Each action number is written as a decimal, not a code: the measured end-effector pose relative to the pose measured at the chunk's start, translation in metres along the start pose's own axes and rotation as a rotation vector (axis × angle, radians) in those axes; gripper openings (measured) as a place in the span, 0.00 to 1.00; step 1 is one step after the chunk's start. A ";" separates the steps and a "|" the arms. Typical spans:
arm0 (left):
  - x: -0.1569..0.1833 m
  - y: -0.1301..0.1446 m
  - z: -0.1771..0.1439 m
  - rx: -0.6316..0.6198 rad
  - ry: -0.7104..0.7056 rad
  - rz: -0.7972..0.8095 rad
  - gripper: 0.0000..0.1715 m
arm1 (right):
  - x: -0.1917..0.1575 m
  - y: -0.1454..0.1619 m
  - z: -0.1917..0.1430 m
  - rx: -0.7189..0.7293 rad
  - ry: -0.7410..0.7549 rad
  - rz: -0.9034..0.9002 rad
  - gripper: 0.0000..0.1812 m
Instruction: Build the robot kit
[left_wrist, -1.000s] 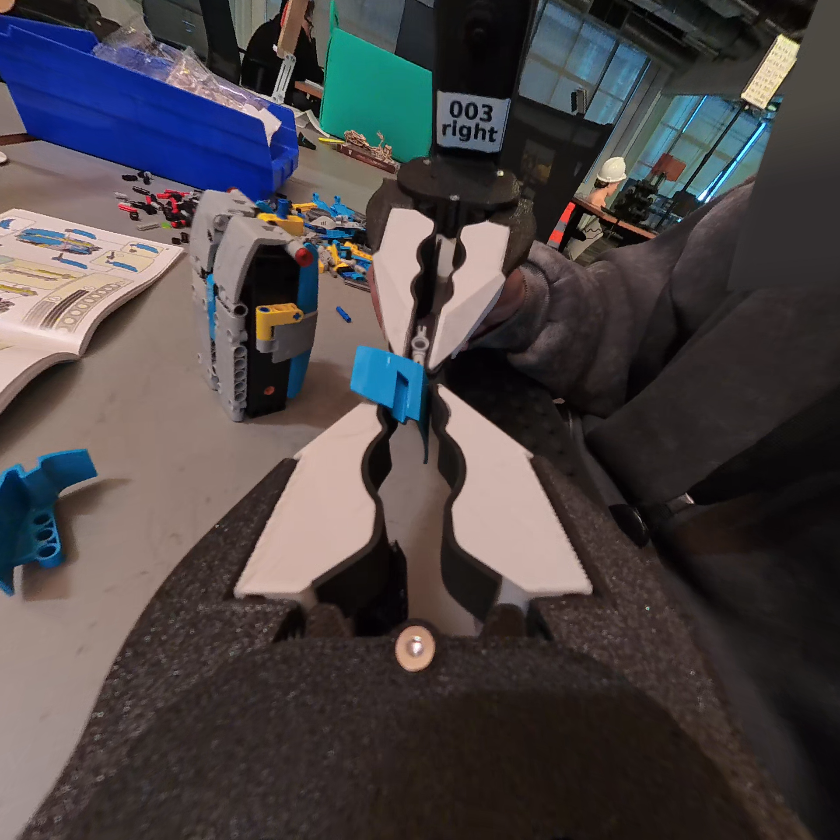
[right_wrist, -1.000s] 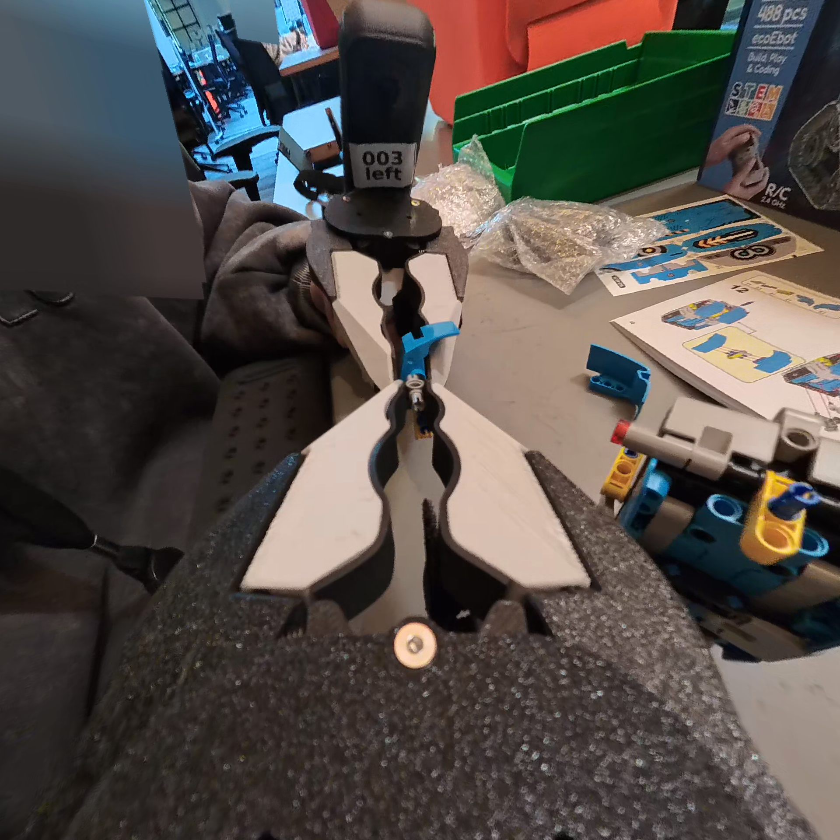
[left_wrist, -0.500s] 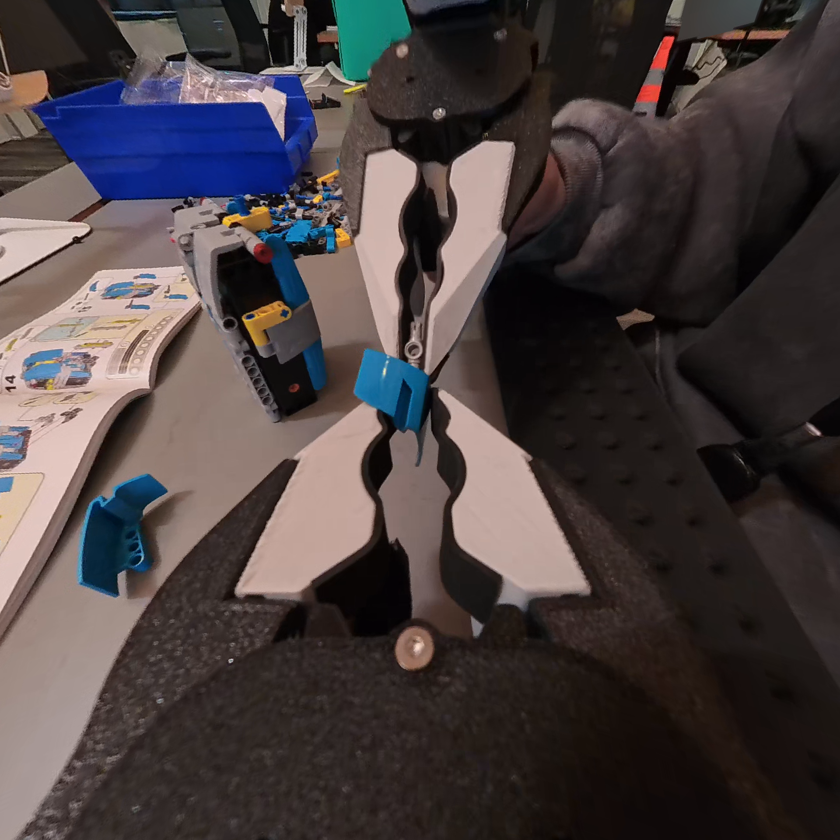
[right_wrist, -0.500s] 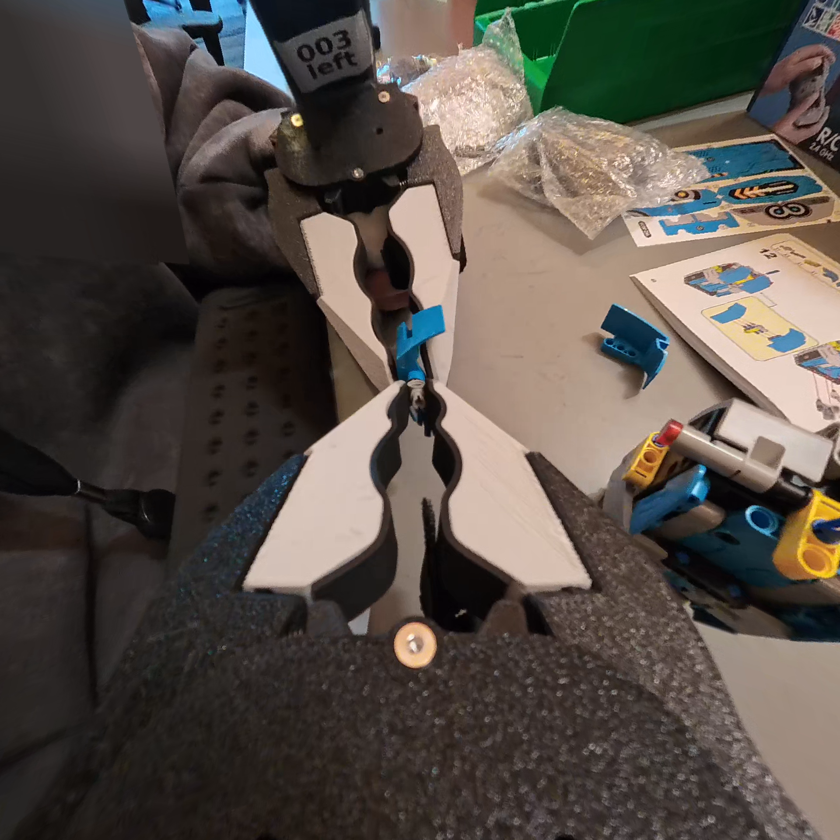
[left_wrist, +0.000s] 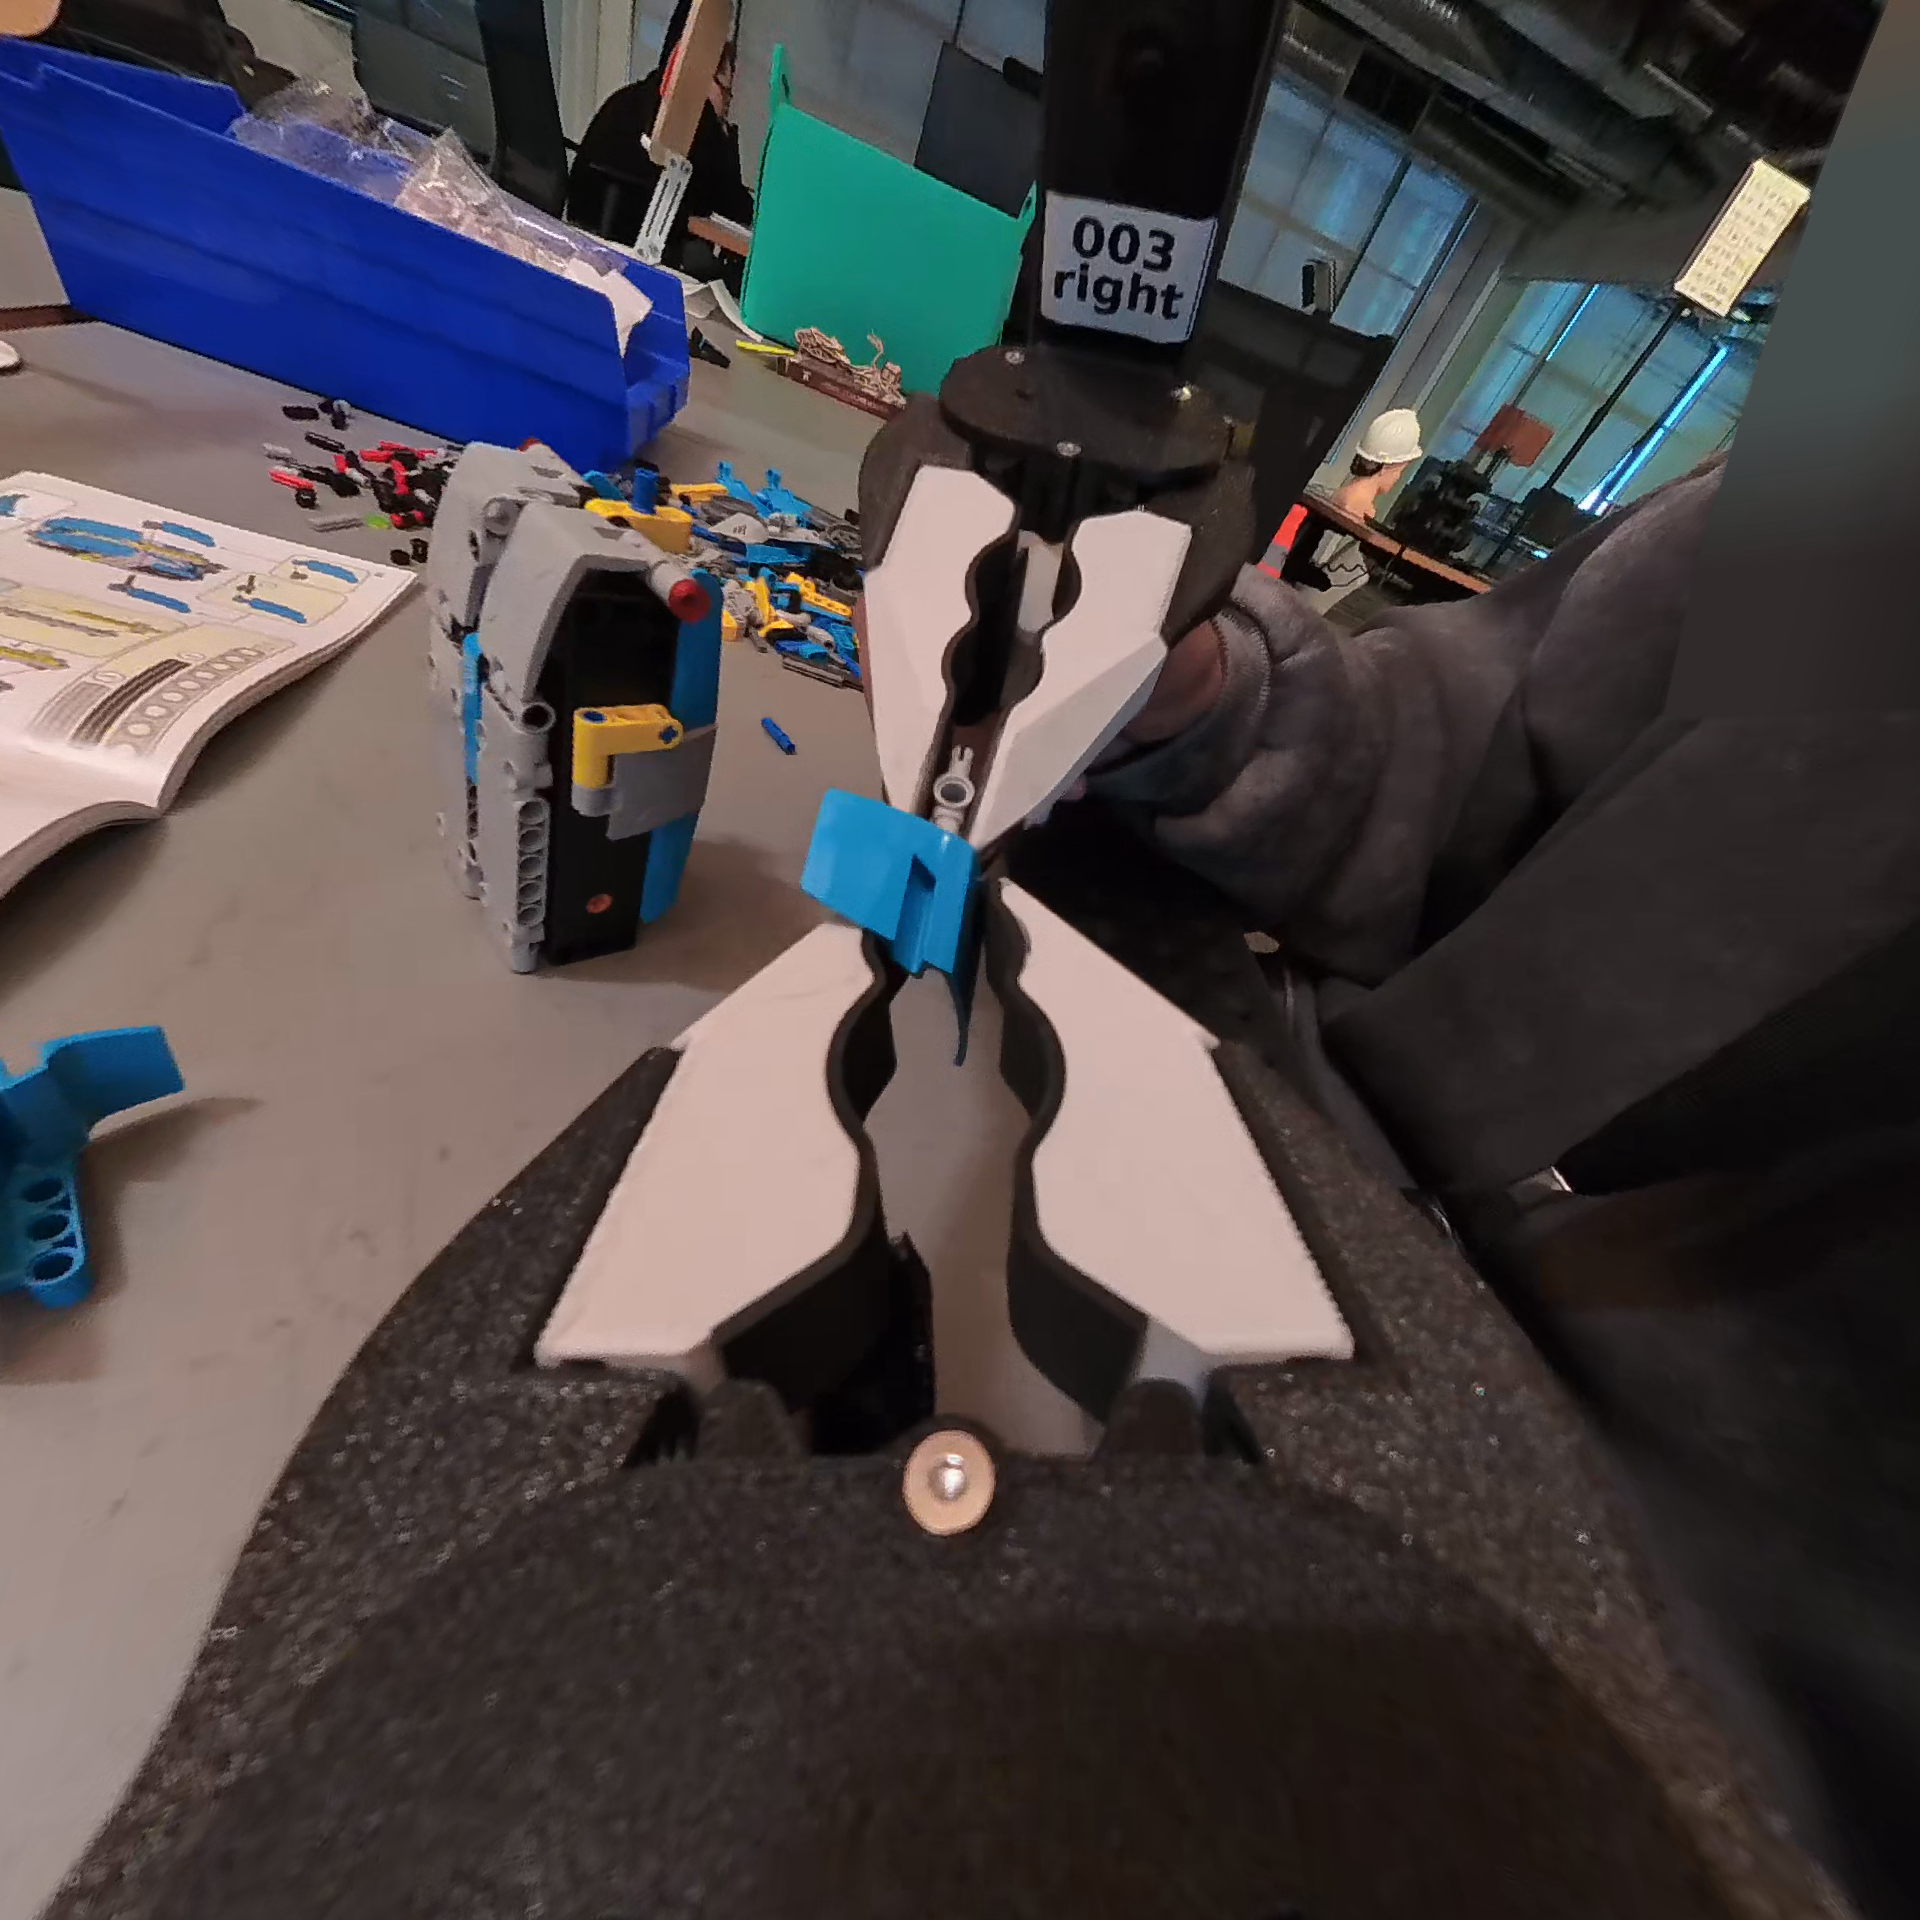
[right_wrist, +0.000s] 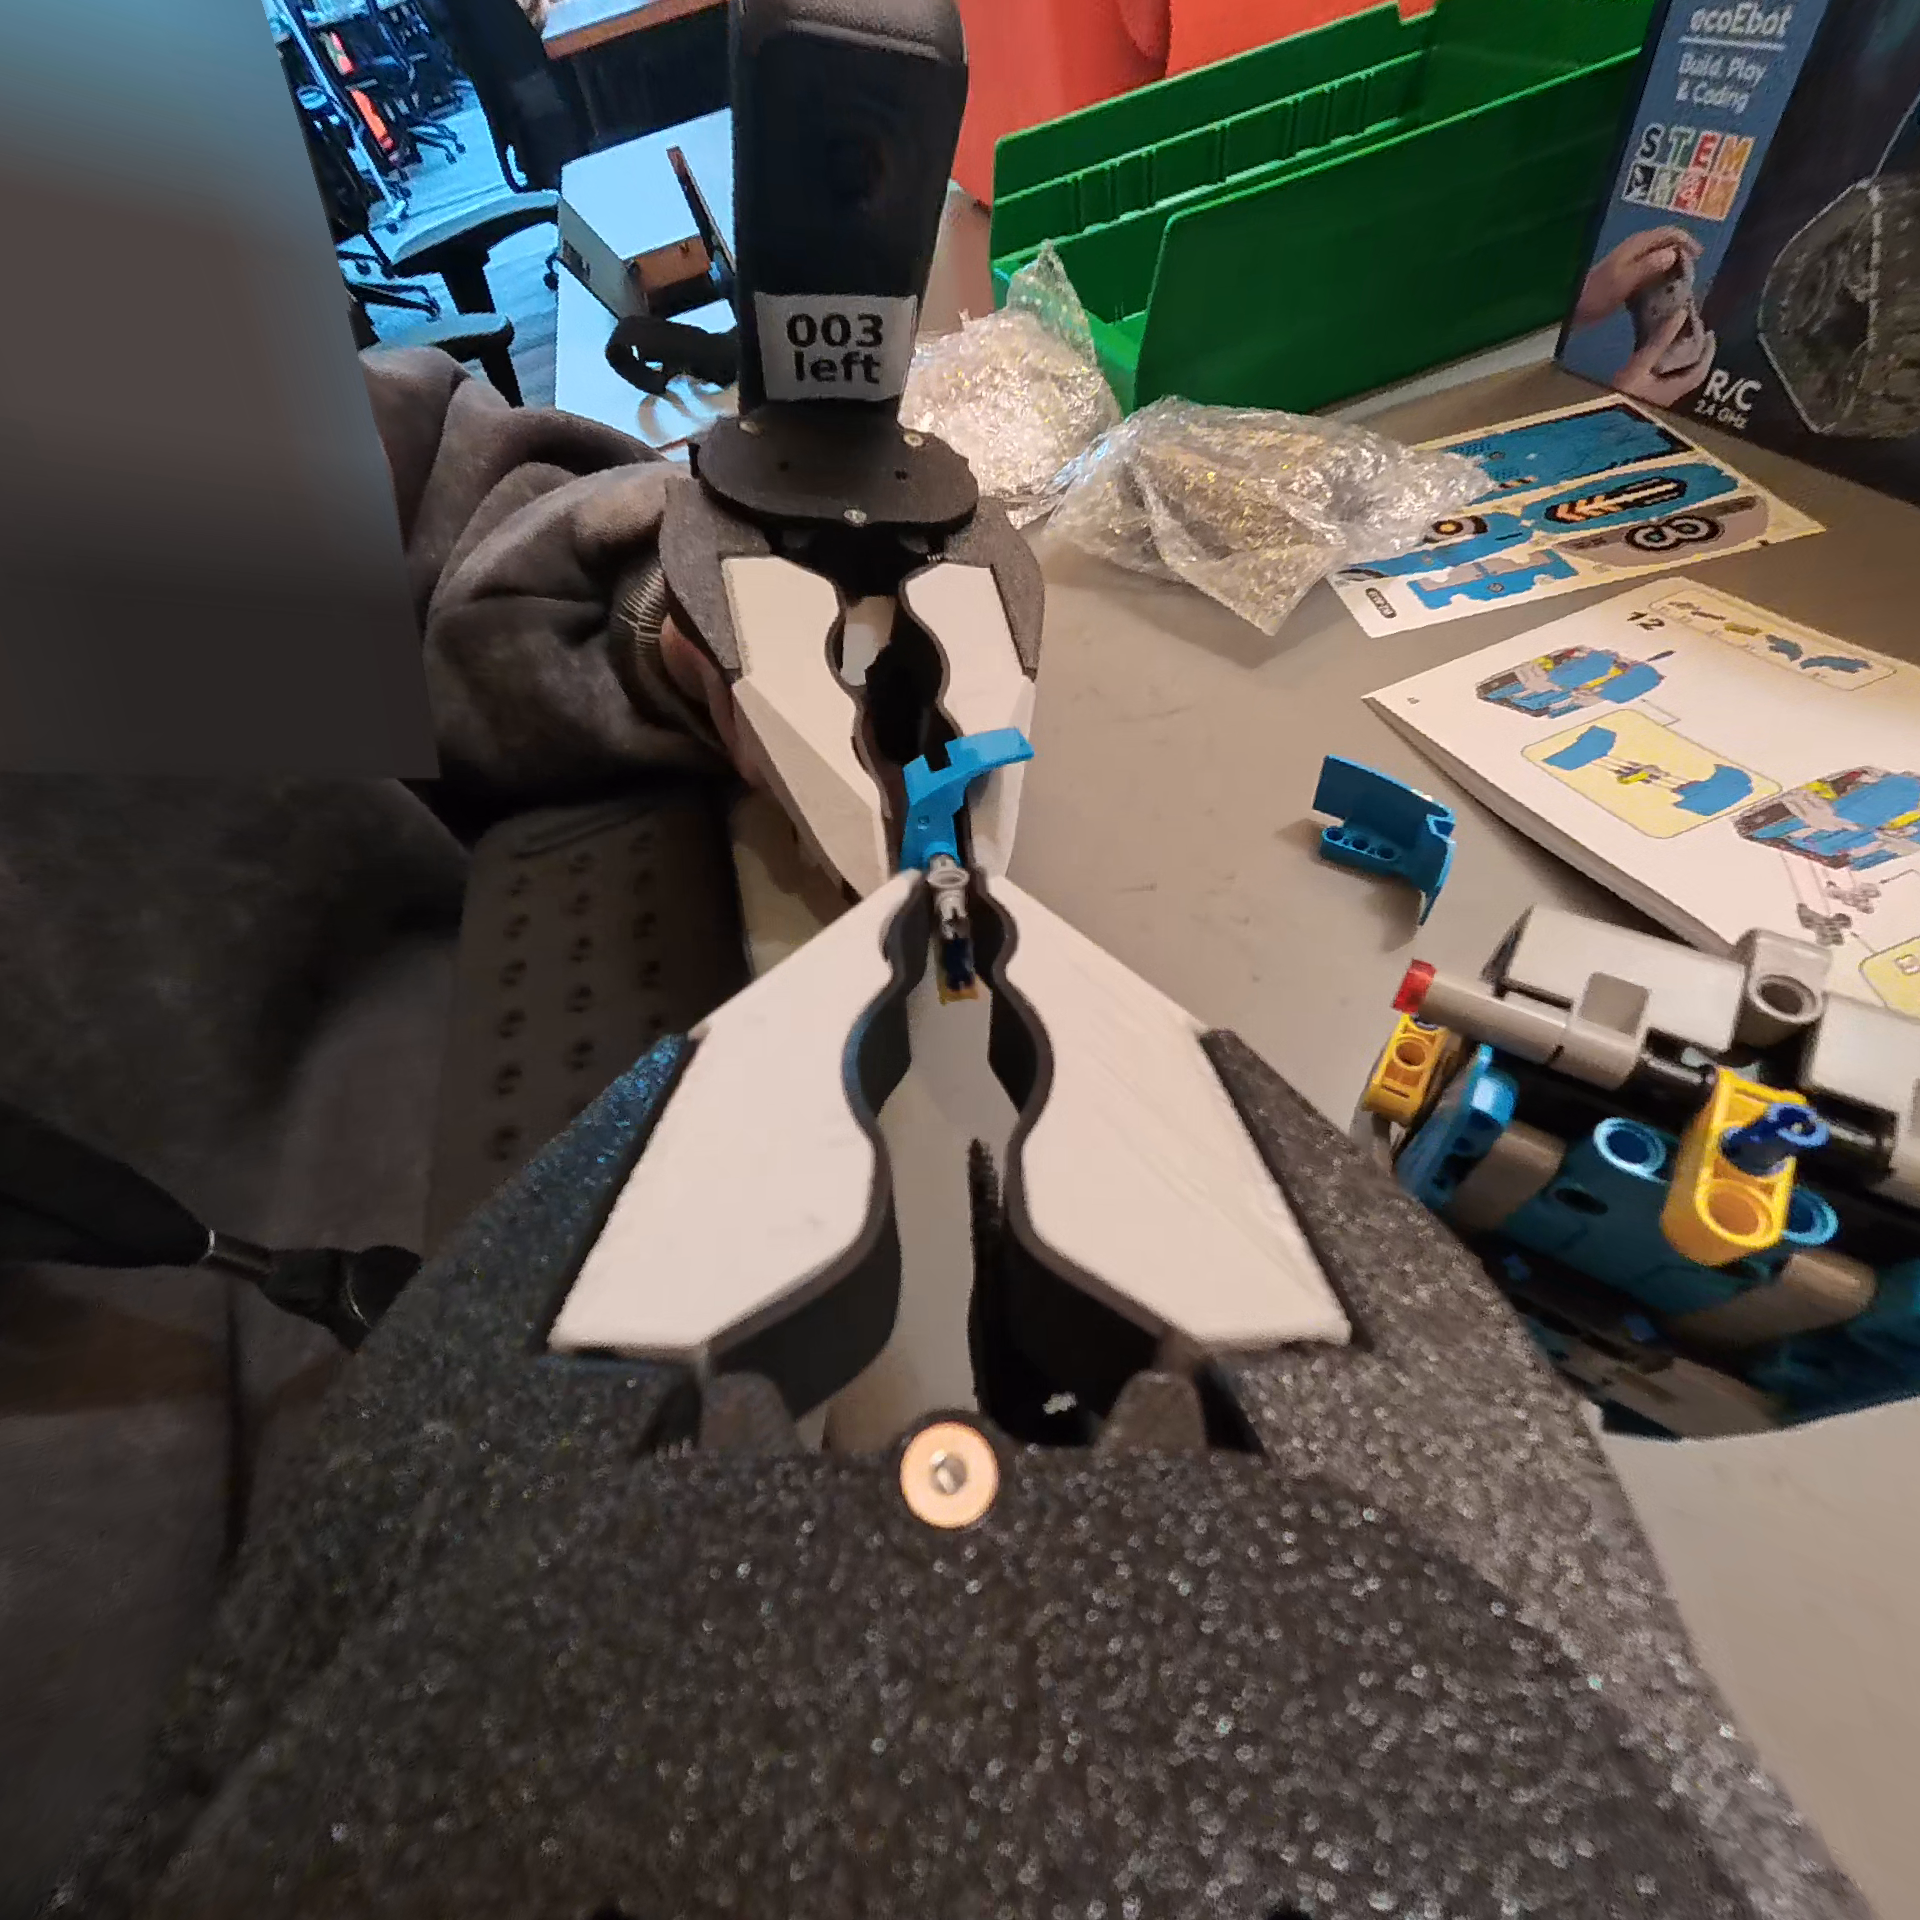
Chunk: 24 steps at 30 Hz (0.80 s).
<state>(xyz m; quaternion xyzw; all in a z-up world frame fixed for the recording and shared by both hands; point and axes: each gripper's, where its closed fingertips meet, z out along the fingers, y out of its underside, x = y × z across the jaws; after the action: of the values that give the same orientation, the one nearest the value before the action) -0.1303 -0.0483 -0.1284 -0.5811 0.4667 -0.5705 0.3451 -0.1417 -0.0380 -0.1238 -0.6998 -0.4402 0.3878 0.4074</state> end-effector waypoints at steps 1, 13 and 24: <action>0.000 0.000 0.000 -0.003 -0.004 0.004 0.07 | 0.001 0.000 -0.001 -0.001 0.006 -0.002 0.04; -0.027 0.018 -0.003 -0.167 -0.206 0.192 0.07 | 0.028 0.112 -0.069 -0.767 0.213 -0.212 0.04; -0.023 0.020 -0.001 -0.178 -0.195 0.223 0.07 | 0.023 0.147 -0.112 -1.141 0.281 -0.159 0.04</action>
<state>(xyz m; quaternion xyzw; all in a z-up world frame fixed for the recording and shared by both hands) -0.1322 -0.0333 -0.1551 -0.6066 0.5414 -0.4260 0.3968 0.0106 -0.0830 -0.2214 -0.8178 -0.5722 -0.0384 0.0490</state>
